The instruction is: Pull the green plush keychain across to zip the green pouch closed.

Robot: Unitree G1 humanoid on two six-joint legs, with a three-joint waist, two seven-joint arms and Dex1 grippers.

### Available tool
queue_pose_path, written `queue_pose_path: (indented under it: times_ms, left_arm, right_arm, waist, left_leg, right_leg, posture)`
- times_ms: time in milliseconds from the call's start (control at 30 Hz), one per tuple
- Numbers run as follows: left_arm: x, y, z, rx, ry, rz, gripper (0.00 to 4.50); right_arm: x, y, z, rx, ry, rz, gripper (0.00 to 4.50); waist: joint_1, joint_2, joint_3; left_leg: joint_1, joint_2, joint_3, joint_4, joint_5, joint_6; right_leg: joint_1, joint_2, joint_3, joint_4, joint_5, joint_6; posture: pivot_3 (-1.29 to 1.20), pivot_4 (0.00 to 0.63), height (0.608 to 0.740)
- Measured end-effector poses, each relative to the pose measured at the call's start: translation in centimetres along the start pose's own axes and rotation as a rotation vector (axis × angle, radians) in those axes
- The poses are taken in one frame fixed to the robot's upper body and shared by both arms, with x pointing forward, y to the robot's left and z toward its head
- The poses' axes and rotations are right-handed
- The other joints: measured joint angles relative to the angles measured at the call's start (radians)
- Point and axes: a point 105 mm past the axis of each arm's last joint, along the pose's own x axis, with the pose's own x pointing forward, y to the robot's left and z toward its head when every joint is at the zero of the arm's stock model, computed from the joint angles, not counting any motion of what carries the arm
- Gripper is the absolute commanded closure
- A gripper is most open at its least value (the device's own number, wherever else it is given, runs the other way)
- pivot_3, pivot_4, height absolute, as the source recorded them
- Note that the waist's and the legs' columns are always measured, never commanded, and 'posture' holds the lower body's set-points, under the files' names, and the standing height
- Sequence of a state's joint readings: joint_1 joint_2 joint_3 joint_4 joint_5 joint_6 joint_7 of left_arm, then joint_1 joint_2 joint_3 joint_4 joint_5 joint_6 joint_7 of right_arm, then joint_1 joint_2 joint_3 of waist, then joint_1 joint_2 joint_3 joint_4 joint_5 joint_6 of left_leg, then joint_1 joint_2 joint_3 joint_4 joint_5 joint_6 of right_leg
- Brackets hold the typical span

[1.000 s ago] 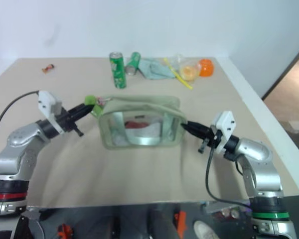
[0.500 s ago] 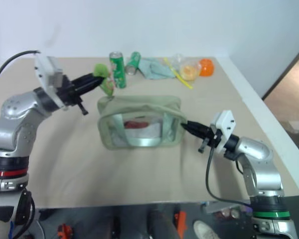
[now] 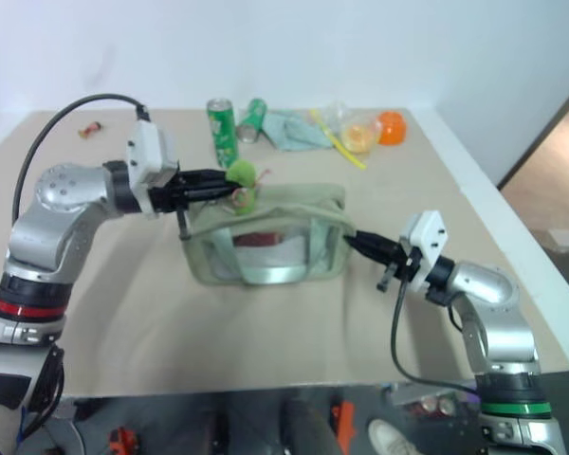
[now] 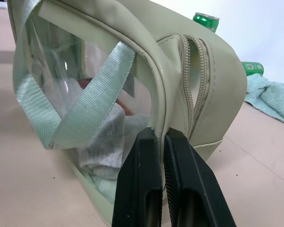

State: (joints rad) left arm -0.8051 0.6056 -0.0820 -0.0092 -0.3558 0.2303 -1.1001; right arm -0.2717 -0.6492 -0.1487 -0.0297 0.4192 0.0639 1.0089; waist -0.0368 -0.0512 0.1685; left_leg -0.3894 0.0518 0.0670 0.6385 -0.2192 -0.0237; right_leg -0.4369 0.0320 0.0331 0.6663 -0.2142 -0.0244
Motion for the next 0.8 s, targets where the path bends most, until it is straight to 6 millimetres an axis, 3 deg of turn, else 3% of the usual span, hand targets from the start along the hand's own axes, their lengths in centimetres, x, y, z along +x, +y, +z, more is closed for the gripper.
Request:
queue_pose_path:
  times_ms: [267,333,367,667,800]
  left_arm:
    - [-0.2,0.8,0.3,0.018,-0.004,-0.017,0.97]
    - [-0.2,1.0,0.5,0.025,-0.002,-0.02,0.54]
    - [-0.4,1.1,0.5,0.028,0.005,-0.018,0.02]
    - [-3.1,2.8,0.4,0.042,0.057,0.067,0.02]
    - [-4.5,2.4,-0.9,0.0,0.101,0.12,0.02]
  right_arm:
    - [0.0,0.0,0.0,-0.005,-0.001,0.001,4.5]
    - [0.0,0.1,0.0,-0.006,-0.002,0.006,4.5]
    - [0.0,0.1,0.0,-0.006,-0.002,0.008,4.5]
    - [0.2,0.2,0.0,-0.007,-0.003,0.02,4.5]
    - [0.4,0.2,0.1,-0.007,-0.004,0.025,4.5]
  waist:
    - [-0.001,0.0,0.0]
    - [-0.001,0.0,0.0]
    - [-0.002,0.0,0.0]
    - [-0.008,0.0,0.0]
    - [-0.01,0.0,0.0]
  left_leg:
    - [0.0,0.0,0.0,0.0,0.0,0.0]
    - [0.0,0.0,0.0,0.0,0.0,0.0]
    - [0.0,0.0,0.0,0.0,0.0,0.0]
    - [0.0,0.001,0.0,0.0,0.0,0.0]
    - [0.0,0.001,0.0,0.0,0.0,0.0]
  right_leg:
    - [0.0,0.0,0.0,0.0,0.0,0.0]
    - [0.0,0.0,0.0,0.0,0.0,0.0]
    - [0.0,0.0,0.0,0.0,0.0,0.0]
    - [0.0,-0.001,0.0,0.0,0.0,0.0]
    - [0.0,-0.001,0.0,0.0,0.0,0.0]
  posture:
    - [0.0,0.15,0.74]
    - [0.0,0.15,0.74]
    - [0.0,0.15,0.74]
    - [0.0,0.15,0.74]
    - [0.0,0.15,0.74]
